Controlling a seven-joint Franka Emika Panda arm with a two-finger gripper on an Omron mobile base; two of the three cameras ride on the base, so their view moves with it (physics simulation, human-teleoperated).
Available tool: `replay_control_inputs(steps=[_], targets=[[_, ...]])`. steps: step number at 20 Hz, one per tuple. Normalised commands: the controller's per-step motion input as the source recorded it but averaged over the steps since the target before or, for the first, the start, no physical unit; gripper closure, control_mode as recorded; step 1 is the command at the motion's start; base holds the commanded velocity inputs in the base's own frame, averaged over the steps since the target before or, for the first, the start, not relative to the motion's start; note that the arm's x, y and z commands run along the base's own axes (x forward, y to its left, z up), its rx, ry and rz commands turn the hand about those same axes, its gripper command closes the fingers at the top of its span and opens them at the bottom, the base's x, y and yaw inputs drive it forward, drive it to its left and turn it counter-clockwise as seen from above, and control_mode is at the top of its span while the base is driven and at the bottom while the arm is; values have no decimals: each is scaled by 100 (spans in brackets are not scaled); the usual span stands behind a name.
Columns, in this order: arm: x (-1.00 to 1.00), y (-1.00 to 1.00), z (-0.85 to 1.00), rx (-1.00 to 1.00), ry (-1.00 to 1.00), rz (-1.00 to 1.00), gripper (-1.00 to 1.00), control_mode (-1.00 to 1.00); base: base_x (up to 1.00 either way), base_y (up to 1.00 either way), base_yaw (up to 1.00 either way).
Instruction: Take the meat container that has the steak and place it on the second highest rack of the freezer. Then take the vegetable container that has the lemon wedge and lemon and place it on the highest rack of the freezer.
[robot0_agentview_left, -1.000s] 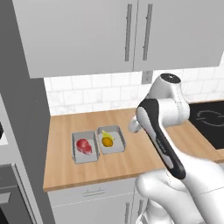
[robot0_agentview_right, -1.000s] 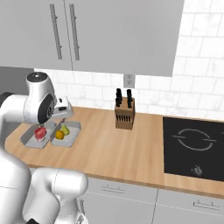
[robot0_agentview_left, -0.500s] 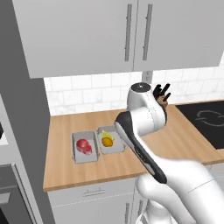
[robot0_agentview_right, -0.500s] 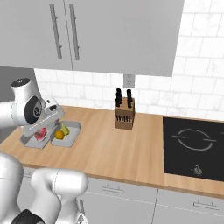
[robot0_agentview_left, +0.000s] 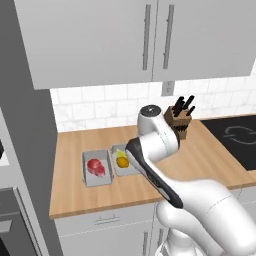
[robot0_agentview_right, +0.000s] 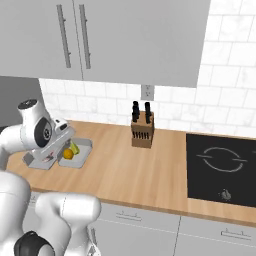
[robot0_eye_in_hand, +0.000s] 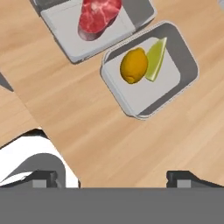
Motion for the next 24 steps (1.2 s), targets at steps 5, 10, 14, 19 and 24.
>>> replay_control_inputs(steps=[5, 10, 14, 19, 24], targets=[[32, 5, -47, 0, 0, 2, -100, -100, 0, 0, 0], [10, 12, -50, 0, 2, 5, -100, -100, 0, 0, 0], [16, 5, -36, 0, 5, 7, -100, -100, 0, 0, 0], [27, 2, -29, 0, 5, 5, -100, -100, 0, 0, 0], [29, 11, -27, 0, 5, 4, -100, -100, 0, 0, 0]])
